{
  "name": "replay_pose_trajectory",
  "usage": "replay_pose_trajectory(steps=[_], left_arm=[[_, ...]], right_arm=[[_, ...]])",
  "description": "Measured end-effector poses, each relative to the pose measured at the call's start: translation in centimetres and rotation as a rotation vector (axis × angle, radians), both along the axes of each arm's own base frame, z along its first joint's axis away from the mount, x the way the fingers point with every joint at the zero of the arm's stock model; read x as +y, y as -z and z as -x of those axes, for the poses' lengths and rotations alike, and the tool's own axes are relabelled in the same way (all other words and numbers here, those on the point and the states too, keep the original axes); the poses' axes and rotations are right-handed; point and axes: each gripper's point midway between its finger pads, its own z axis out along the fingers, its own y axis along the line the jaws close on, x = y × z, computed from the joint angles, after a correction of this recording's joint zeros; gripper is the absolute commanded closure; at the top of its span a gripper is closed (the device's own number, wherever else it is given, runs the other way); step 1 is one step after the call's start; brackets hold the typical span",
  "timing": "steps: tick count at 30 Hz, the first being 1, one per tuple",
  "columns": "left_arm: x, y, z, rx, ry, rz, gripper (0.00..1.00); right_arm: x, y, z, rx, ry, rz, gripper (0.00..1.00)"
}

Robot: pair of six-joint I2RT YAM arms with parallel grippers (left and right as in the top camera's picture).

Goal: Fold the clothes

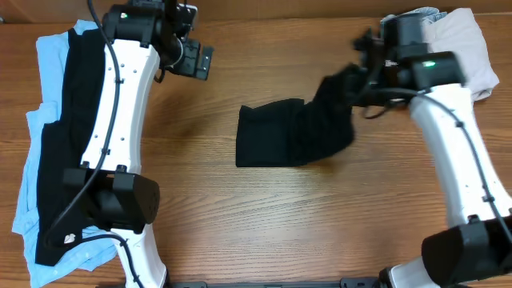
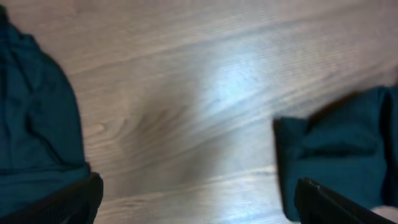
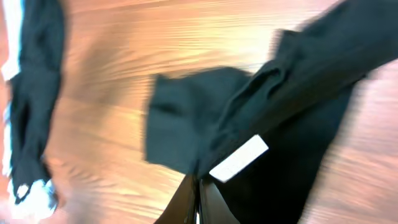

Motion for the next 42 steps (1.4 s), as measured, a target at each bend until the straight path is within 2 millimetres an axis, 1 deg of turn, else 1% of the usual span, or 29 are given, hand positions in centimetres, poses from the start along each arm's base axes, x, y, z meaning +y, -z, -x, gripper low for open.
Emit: replay_pose_trajectory(steps=[4,6,7,10,12,15,17,19,22,23,24,25,26,27,28,30,32,33,34,35,37,38,39,42], left_arm=[[2.3,-0.6,-1.3,-0.05,-0.053,0.006,0.0],[3.8,-0.7,-1.8,-0.066,-0.087,0.008,0.0],[4.3,-0.8,-1.9,-0.069,-0.099,0.009,0.0],[6.1,-0.8,-1.9,-0.069,-0.145,0.013,0.0],[7.0,-0.8,-1.9,-0.068,-0.169,0.015,0.0],[8.1,-0.8,-1.8,-0.068,-0.194,0.015,0.0],[8.4,-0.7,-1.8,-0.066,-0.2,0.015,0.0],[8.5,-0.7,-1.7,-0.065,-0.201,0.015,0.0],[8.4,-0.7,-1.8,-0.066,-0.2,0.015,0.0],[8.4,-0.8,-1.8,-0.066,-0.2,0.015,0.0],[8.4,-0.8,-1.8,-0.067,-0.2,0.015,0.0],[8.4,-0.8,-1.8,-0.068,-0.2,0.015,0.0],[8.4,-0.8,-1.8,-0.069,-0.2,0.015,0.0],[8.4,-0.8,-1.8,-0.069,-0.2,0.015,0.0],[8.4,-0.8,-1.8,-0.069,-0.2,0.015,0.0],[8.4,-0.8,-1.8,-0.069,-0.2,0.015,0.0],[8.4,-0.8,-1.8,-0.069,-0.2,0.015,0.0],[8.4,-0.8,-1.8,-0.069,-0.2,0.015,0.0],[8.4,-0.8,-1.8,-0.069,-0.2,0.015,0.0],[8.4,-0.8,-1.8,-0.069,-0.2,0.015,0.0],[8.4,-0.8,-1.8,-0.069,-0.2,0.015,0.0],[8.4,-0.8,-1.8,-0.069,-0.2,0.015,0.0],[8.4,-0.8,-1.8,-0.069,-0.2,0.015,0.0],[8.4,-0.8,-1.8,-0.069,-0.2,0.015,0.0]], right_arm=[[6.7,-0.1,1.9,-0.038,-0.14,0.004,0.96],[9.6,0.7,2.8,-0.039,-0.202,0.015,0.96],[10.6,1.2,3.1,-0.033,-0.222,0.02,0.96],[13.8,4.3,3.8,0.012,-0.28,0.047,0.96],[15.5,7.3,4.3,0.06,-0.314,0.076,0.96],[17.6,11.3,5.0,0.117,-0.353,0.107,0.96],[18.8,12.9,5.6,0.136,-0.376,0.114,0.96],[19.7,13.2,5.9,0.131,-0.394,0.109,0.96],[20.3,12.7,6.1,0.125,-0.406,0.088,0.96],[20.3,12.5,6.1,0.127,-0.407,0.086,0.94],[20.2,12.2,6.2,0.133,-0.407,0.087,0.87],[20.2,11.8,6.3,0.141,-0.407,0.088,0.67],[20.2,11.3,6.2,0.142,-0.405,0.088,0.53],[20.2,10.4,6.2,0.139,-0.411,0.087,0.42],[20.3,9.5,6.1,0.129,-0.415,0.083,0.35],[20.3,7.2,5.7,0.108,-0.413,0.082,0.31],[19.9,5.4,5.2,0.081,-0.4,0.099,0.31],[19.5,4.7,4.9,0.072,-0.378,0.114,0.32],[18.9,4.3,4.5,0.064,-0.354,0.135,0.35],[18.2,4.1,4.2,0.062,-0.328,0.159,0.43],[16.1,4.3,3.5,0.076,-0.266,0.217,0.64],[15.0,4.6,3.1,0.092,-0.229,0.24,0.85],[13.9,4.8,2.5,0.097,-0.198,0.26,0.96],[10.8,5.8,0.5,0.118,-0.094,0.282,0.96]])
